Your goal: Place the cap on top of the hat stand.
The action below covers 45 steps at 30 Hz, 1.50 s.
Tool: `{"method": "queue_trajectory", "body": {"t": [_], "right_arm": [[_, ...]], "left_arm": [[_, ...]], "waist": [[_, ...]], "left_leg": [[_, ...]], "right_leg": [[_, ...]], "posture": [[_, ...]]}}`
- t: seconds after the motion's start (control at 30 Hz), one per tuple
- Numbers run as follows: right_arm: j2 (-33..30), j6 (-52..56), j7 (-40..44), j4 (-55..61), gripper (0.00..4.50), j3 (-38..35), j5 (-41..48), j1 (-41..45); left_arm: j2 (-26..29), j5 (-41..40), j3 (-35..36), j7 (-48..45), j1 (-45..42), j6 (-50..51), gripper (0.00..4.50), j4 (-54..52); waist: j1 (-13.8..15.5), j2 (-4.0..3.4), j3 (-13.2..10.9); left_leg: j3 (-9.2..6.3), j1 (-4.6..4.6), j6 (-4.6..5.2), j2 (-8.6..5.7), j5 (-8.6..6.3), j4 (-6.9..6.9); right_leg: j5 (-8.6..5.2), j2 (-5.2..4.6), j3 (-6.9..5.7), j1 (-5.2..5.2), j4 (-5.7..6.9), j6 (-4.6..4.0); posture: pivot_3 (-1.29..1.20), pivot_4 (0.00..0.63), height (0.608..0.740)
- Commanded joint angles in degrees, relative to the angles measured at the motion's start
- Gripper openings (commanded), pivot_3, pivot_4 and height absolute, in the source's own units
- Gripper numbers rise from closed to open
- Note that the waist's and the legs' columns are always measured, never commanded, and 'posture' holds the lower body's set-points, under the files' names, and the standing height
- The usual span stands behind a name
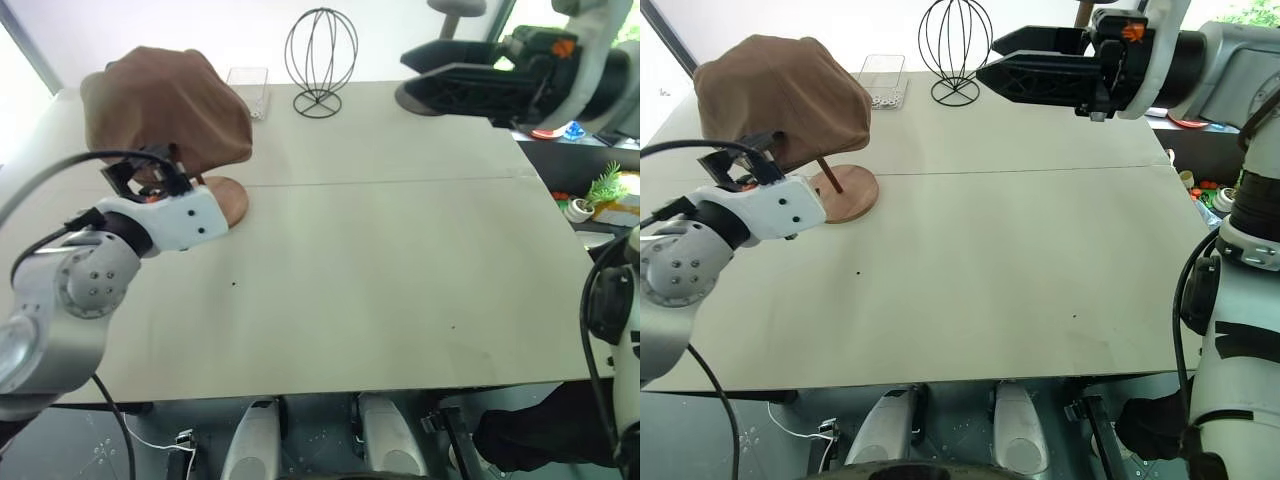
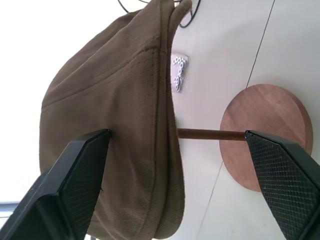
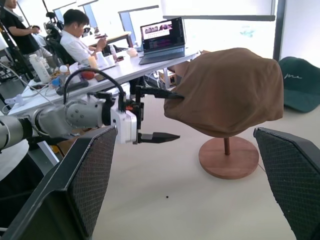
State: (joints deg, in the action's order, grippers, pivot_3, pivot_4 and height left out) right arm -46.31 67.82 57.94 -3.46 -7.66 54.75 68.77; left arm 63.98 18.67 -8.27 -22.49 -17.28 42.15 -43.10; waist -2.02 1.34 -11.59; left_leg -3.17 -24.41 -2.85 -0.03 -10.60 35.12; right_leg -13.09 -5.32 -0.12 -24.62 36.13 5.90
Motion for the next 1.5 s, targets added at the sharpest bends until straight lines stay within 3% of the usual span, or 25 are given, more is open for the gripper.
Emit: {"method": "queue_trajectory", "body": {"t": [0.03, 0.17, 0.23, 0.5, 0.73, 0.97, 1.2, 1.5], "right_arm": [[-0.5, -0.3, -0.4, 2.1, 4.5, -2.2, 0.9, 0.9], [-0.6, -0.1, -0.6, 2.8, 4.5, -2.3, 1.0, 0.1], [-0.5, 0.0, -0.7, 3.2, 4.5, -2.3, 1.2, -0.1], [-0.9, 0.1, -0.4, 4.4, 4.5, -2.2, 1.3, -1.3], [-1.2, -0.4, 0.6, 6.1, 4.5, -1.6, 1.2, -3.4], [-1.4, -1.3, 2.2, 5.6, 4.5, -0.9, 0.3, -3.3], [-1.8, -1.7, 5.4, 3.2, 4.5, 0.7, -0.7, -0.7], [-2.3, -1.9, 8.9, 1.1, 4.5, 3.4, -3.1, 1.5]], "left_arm": [[-1.4, 4.6, 0.9, 0.6, -2.2, -1.7, 2.61, 0.2], [-3.8, 6.7, 2.0, 0.5, -3.5, -4.2, 0.6, 1.9], [-4.8, 7.7, 2.7, 0.5, -3.7, -5.7, 0.09, 2.7], [-7.0, 8.5, 10.2, 3.3, 0.7, -18.0, 0.09, 5.3], [-9.0, -1.5, 29.6, 6.3, 11.1, -48.5, 0.09, 13.2], [-5.2, -15.3, 43.3, -0.8, 14.6, -79.3, 0.09, 33.2], [2.0, -19.2, 37.1, -6.9, 7.9, -99.6, 0.09, 55.5], [1.8, -14.9, 21.9, -8.8, -7.8, -115.0, 0.09, 75.6]], "waist": [[0.0, 0.0, 0.0], [0.0, 0.0, 0.0], [0.1, 0.0, 0.0], [0.1, 0.0, 0.0], [0.2, 0.01, 0.0], [1.0, -0.01, 0.0], [1.3, -0.02, 0.0], [1.2, -0.05, 0.0]], "left_leg": [[0.0, 0.0, 0.0, 0.0, 0.0, 0.0], [-0.01, 0.0, 0.0, 0.0, 0.0, 0.01], [-0.01, 0.0, 0.0, 0.0, 0.0, 0.01], [-0.01, 0.01, 0.01, 0.0, 0.0, 0.02], [0.0, 0.0, 0.01, 0.01, 0.0, 0.02], [0.07, 0.02, 0.01, 0.01, 0.0, 0.04], [0.19, 0.01, 0.0, 0.01, 0.0, 0.05], [0.26, 0.0, 0.0, 0.02, 0.0, 0.02]], "right_leg": [[0.0, 0.0, 0.0, 0.0, 0.0, 0.0], [0.02, 0.0, 0.0, 0.0, 0.0, 0.04], [0.02, 0.0, 0.0, 0.0, 0.0, 0.04], [0.04, -0.01, 0.0, 0.01, 0.01, 0.08], [0.04, -0.04, 0.0, 0.01, 0.01, 0.04], [-0.04, -0.08, 0.0, 0.0, -0.02, -0.17], [-0.04, -0.15, 0.0, -0.01, -0.05, -0.18], [0.1, -0.13, -0.01, -0.06, 0.0, 0.06]], "posture": [[0.0, 0.15, 0.74], [0.0, 0.15, 0.74], [0.0, 0.15, 0.74], [0.0, 0.15, 0.74], [0.0, 0.15, 0.74], [0.0, 0.15, 0.74], [0.0, 0.15, 0.74], [0.0, 0.15, 0.74]]}}
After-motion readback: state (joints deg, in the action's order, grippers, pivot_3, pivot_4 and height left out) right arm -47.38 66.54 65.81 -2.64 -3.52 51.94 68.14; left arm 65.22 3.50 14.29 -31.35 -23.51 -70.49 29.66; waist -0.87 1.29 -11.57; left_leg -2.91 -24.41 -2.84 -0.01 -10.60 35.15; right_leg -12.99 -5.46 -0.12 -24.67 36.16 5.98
